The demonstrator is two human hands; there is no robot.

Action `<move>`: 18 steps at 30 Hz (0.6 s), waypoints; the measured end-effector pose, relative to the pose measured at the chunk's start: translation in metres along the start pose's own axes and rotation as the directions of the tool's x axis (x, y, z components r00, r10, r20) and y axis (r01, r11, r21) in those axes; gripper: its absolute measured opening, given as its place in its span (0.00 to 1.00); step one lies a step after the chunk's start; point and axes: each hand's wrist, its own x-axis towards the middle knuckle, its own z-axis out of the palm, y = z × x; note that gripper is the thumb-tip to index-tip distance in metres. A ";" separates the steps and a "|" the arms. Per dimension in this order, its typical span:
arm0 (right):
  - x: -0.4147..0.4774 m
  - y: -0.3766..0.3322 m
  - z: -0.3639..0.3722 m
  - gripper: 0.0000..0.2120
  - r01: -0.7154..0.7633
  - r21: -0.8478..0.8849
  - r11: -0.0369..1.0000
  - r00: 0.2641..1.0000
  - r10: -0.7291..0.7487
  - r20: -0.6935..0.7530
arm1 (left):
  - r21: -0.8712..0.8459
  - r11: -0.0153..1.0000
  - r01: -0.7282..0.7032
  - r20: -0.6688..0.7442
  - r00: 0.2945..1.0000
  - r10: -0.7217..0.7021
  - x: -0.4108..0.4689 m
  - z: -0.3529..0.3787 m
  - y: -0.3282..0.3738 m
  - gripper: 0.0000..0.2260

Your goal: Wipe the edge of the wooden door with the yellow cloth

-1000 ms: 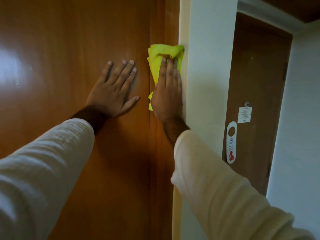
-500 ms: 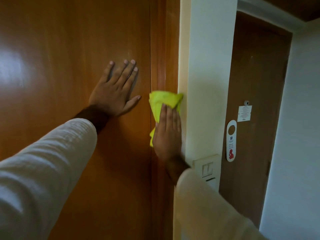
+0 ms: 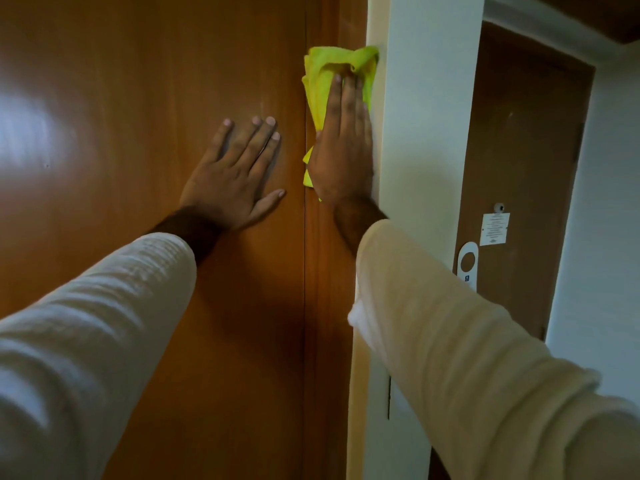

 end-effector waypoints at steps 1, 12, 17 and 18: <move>-0.006 0.000 -0.002 0.30 0.004 -0.001 1.000 1.000 -0.004 0.008 | -0.001 1.000 0.001 -0.005 1.000 -0.001 0.000 0.000 0.000 0.39; -0.150 0.010 -0.015 0.32 -0.008 -0.024 1.000 0.963 0.015 0.269 | -0.034 0.999 0.012 0.067 0.998 -0.010 0.000 -0.007 0.001 0.40; -0.148 0.008 -0.023 0.36 -0.037 0.030 0.999 0.956 0.027 0.293 | -0.354 0.933 0.065 0.088 0.995 -0.036 0.000 -0.020 -0.001 0.39; -0.148 0.009 -0.023 0.37 -0.035 0.034 0.999 0.955 0.023 0.295 | -0.476 0.875 0.090 0.068 0.996 -0.065 0.000 -0.025 0.001 0.38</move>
